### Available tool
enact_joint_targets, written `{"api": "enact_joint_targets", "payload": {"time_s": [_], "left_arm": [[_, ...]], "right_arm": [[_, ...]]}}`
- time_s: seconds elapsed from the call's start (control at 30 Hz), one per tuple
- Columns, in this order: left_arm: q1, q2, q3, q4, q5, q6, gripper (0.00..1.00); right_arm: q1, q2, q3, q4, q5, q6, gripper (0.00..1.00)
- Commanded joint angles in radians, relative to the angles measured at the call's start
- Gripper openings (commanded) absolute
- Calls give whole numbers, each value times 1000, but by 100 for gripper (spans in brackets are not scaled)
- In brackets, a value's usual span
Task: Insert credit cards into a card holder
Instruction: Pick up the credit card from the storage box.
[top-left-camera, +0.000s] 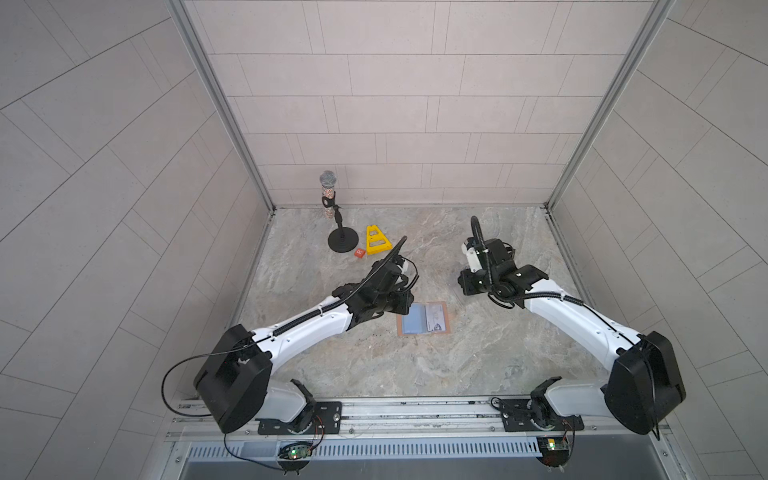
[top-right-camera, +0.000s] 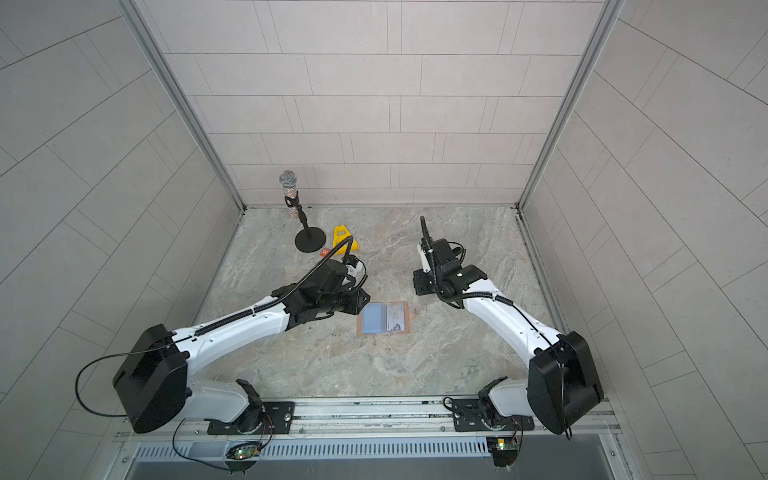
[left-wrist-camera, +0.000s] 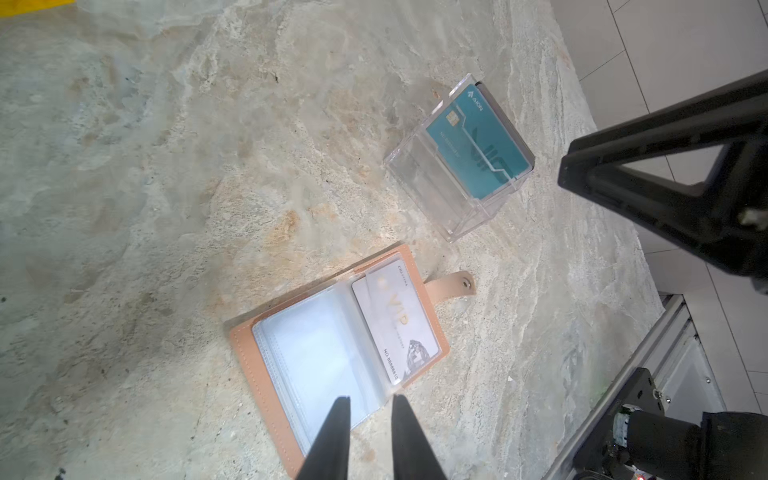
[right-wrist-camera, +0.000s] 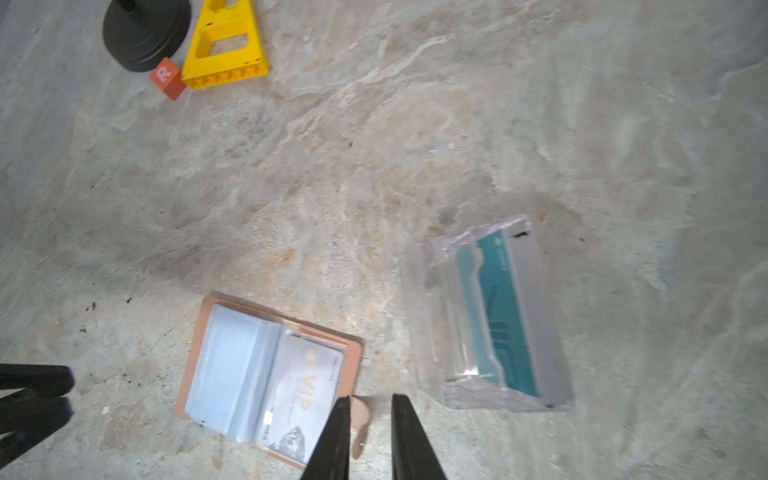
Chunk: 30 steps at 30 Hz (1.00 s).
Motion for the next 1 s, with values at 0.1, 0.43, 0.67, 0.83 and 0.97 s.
{"api": "enact_joint_targets", "payload": {"time_s": [0.1, 0.43, 0.67, 0.83, 0.97], "left_arm": [[1, 120, 140, -19, 34, -25, 34], [-1, 417, 401, -19, 108, -126, 42], [-10, 590, 542, 27, 188, -202, 47], [-19, 688, 630, 21, 205, -259, 50], [-18, 734, 672, 16, 204, -280, 51]], "right_arm": [[-122, 9, 56, -114, -46, -127, 24], [-229, 158, 163, -162, -96, -224, 41], [-238, 279, 269, -240, -123, -281, 58], [-244, 355, 312, -267, -129, -297, 61], [-247, 383, 322, -270, -139, -306, 61]]}}
